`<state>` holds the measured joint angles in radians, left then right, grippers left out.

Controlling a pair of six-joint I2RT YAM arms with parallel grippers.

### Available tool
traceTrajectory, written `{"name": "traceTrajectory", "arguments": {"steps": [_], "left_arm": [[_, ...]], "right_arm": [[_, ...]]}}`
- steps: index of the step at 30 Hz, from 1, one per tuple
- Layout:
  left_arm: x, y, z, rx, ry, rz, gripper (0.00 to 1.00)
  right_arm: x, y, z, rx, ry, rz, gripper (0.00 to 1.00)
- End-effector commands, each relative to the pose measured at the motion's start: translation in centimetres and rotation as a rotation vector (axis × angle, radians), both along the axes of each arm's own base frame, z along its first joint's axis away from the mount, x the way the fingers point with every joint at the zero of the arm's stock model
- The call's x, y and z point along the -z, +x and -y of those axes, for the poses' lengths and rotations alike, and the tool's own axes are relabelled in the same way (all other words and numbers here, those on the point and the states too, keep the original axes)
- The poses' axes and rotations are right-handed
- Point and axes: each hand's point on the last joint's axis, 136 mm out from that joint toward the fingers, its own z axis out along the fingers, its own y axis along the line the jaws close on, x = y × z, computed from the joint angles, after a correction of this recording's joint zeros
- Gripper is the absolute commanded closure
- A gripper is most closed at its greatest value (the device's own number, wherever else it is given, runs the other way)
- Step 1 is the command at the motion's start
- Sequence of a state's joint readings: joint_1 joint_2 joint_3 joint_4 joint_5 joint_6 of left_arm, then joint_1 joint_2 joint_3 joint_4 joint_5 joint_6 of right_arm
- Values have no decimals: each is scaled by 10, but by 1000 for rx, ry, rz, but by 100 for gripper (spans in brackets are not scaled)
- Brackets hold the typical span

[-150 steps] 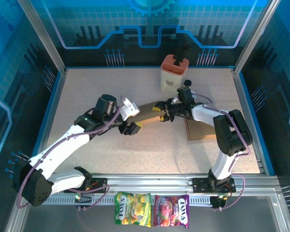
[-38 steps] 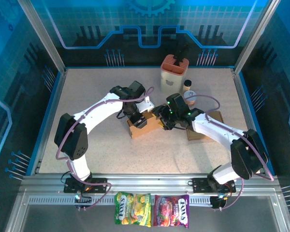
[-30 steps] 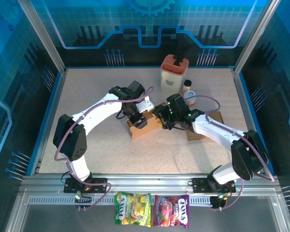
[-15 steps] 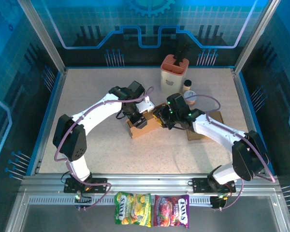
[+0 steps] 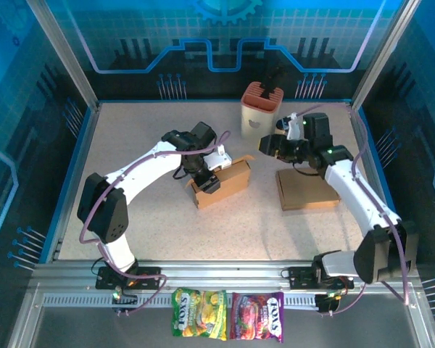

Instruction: Fold the paper box

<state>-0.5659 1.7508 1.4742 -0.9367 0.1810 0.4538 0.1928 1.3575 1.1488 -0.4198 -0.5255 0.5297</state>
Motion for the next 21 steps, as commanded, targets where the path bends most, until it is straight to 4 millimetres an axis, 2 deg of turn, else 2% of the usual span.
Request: {"name": "traceTrajectory", "arguments": {"steps": [1, 8, 14, 18, 21], "left_arm": [[-10, -10, 5, 44, -42, 1, 45], [-10, -11, 4, 46, -41, -4, 45], [-9, -11, 5, 49, -43, -7, 45], [-7, -10, 6, 50, -42, -13, 46], [-9, -10, 7, 52, -44, -10, 46]], "right_arm": [[15, -11, -10, -250, -76, 61, 44], [30, 4, -21, -327, -120, 75, 42], [39, 3, -46, -417, -93, 64, 39], [49, 4, -48, -427, -106, 37, 39], [49, 3, -49, -431, -102, 38, 40]]}}
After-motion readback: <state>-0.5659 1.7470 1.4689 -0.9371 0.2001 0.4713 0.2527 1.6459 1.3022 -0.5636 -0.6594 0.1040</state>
